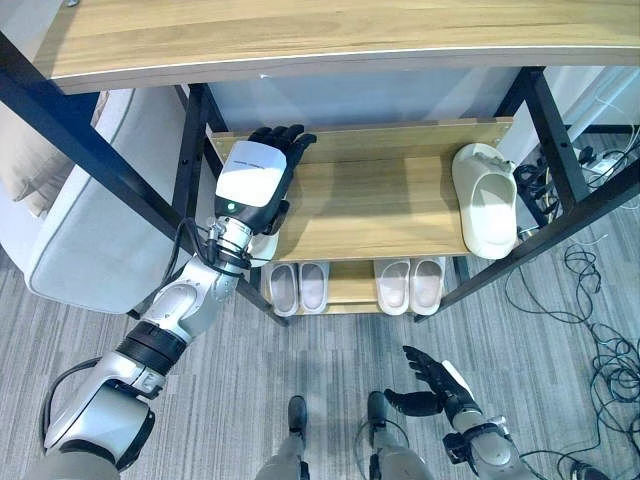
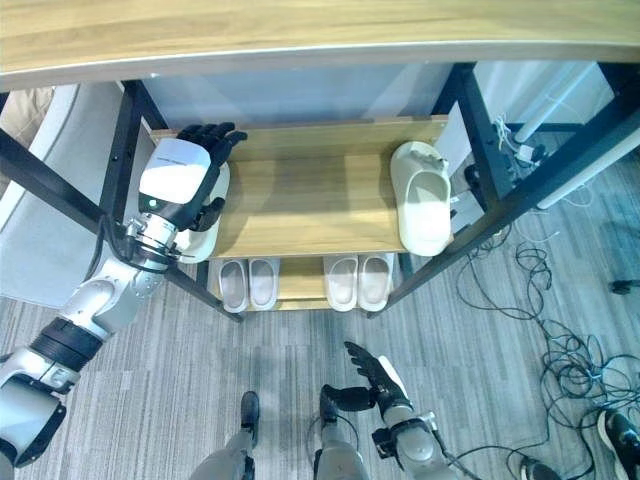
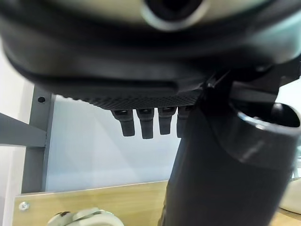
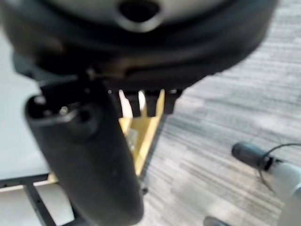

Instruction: Arrange the slippers neatly on the shoe rack.

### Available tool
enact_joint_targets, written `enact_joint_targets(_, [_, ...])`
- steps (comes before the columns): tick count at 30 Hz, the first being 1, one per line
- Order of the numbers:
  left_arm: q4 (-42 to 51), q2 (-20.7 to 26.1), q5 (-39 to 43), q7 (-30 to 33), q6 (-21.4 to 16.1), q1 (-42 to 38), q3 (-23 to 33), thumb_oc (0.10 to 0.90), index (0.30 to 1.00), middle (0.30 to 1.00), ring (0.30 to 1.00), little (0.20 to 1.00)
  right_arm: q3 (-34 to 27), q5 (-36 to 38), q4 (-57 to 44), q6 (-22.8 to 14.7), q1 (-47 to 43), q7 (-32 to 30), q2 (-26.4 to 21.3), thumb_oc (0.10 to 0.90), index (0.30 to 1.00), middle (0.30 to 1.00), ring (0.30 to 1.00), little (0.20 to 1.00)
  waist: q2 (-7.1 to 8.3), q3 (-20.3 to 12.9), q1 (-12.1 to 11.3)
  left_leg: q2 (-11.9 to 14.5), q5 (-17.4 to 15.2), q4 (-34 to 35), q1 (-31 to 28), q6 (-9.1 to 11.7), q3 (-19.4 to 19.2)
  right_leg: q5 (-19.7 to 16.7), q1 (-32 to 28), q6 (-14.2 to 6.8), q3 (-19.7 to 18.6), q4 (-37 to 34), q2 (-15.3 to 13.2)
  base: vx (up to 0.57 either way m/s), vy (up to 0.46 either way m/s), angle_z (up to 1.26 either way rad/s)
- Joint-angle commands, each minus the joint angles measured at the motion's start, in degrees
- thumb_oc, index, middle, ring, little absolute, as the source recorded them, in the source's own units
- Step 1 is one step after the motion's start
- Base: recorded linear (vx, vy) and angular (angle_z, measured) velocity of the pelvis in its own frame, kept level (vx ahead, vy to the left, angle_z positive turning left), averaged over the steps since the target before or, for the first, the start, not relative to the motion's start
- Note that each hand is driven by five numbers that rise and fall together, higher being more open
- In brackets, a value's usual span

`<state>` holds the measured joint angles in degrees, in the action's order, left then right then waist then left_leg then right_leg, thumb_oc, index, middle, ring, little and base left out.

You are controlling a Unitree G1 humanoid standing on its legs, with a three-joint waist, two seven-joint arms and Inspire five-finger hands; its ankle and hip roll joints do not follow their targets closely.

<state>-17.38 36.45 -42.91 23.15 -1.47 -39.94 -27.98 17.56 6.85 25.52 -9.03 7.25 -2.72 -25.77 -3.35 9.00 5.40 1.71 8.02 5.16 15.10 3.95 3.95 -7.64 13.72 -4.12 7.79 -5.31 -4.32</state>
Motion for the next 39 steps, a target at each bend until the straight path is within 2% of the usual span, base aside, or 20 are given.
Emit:
enact_joint_targets(1, [-0.7, 1.2, -1.2, 3.8, -0.2, -7.8, 2.1, 0.8, 0.9, 0.9, 0.9, 0.9, -0.9, -0.6, -1.6, -2.9, 1.8, -0.3, -1.7, 0.8, 0.9, 0.9, 0.9, 0.9, -0.73, -6.8, -0.6, -2.3, -4.8, -0.2, 0.7, 0.4, -1.5, 6.8, 1.5, -2.9, -0.5, 0.3, 0.6, 0.0, 0.0, 0.0])
enact_joint_targets(8, [-3.1, 4.5, -8.3, 3.1, 1.5, -12.0, -3.2, 0.8, 0.9, 0.9, 0.9, 0.9, -0.7, -0.6, -1.6, -3.5, 1.2, -0.7, -2.4, 0.8, 0.9, 0.9, 0.9, 0.9, -0.52, -7.3, -0.4, -2.2, -4.8, -0.2, 1.8, 0.3, -1.8, 6.4, 2.8, -3.0, -0.9, 0.3, 0.7, 0.0, 0.0, 0.0])
enact_joint_targets(25, [-8.5, 4.9, -8.2, 2.8, 1.9, -15.2, -7.1, 0.8, 0.9, 0.9, 0.9, 0.9, -0.4, -0.3, -2.0, -4.0, 1.2, -0.7, -3.0, 0.8, 0.9, 0.9, 0.9, 0.9, 0.2, -7.4, 0.2, -1.8, -4.5, -0.2, 3.1, 0.3, -2.2, 5.8, 4.2, -3.2, -1.1, 0.3, 0.9, 0.0, 0.001, 0.0])
enact_joint_targets(39, [-9.1, 6.3, -8.9, 2.9, 3.0, -17.0, -7.4, 0.8, 0.9, 0.9, 0.9, 0.9, -0.6, 0.0, -2.4, -4.1, 1.2, -0.8, -3.4, 0.8, 0.9, 0.9, 0.9, 0.9, 0.66, -6.3, 0.4, -2.0, -4.5, -0.2, 3.5, 0.1, -2.4, 5.5, 4.7, -3.3, -1.2, 0.3, 0.7, 0.0, 0.0, 0.0])
